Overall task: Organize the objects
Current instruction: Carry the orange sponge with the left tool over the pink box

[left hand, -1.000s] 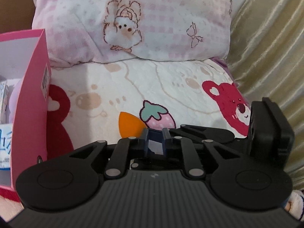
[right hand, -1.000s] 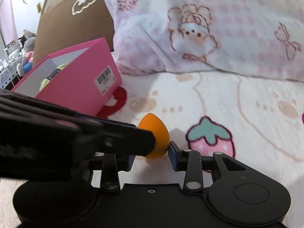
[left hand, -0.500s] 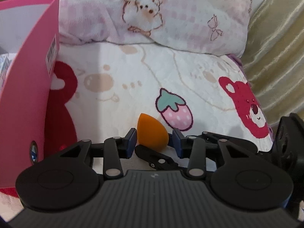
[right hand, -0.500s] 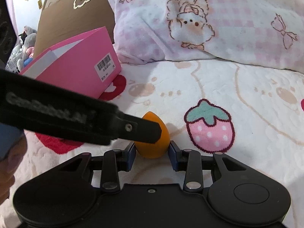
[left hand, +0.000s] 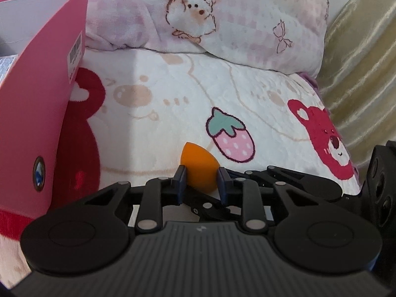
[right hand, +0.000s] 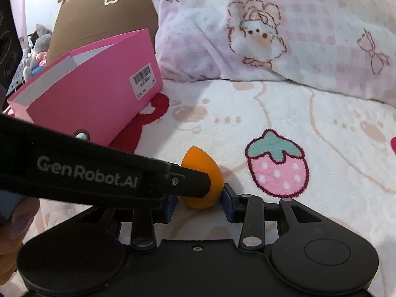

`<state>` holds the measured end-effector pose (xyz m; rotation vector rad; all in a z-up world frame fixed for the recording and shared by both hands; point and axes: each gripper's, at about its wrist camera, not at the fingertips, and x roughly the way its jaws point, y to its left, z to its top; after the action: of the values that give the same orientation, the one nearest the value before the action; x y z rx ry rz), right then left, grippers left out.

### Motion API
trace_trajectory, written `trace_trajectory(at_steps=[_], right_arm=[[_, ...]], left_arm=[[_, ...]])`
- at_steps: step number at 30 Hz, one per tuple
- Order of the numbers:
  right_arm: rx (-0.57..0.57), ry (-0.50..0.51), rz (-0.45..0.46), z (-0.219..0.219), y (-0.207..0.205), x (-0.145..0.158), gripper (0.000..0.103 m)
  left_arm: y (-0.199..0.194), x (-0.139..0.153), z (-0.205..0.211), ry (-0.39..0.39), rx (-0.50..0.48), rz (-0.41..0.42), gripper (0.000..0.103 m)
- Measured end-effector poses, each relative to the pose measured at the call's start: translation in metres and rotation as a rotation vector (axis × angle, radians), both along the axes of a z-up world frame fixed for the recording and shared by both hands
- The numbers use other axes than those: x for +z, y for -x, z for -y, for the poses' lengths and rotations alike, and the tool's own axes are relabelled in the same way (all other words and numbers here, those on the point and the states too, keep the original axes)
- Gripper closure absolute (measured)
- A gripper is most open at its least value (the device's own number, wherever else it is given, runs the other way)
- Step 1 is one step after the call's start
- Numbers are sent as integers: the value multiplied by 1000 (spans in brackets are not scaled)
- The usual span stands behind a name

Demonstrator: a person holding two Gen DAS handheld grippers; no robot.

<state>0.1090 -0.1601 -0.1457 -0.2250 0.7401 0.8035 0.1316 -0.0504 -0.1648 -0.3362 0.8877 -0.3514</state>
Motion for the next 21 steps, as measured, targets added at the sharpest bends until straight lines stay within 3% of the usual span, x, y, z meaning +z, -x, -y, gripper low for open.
trace_trajectory(at_steps=[8, 21], right_arm=[[26, 30, 58, -3, 26, 13, 58], [109, 56, 22, -18, 70, 45, 58]], left_arm=[[28, 12, -7, -4, 12, 19, 78], [67, 41, -38, -43, 9, -47, 78]])
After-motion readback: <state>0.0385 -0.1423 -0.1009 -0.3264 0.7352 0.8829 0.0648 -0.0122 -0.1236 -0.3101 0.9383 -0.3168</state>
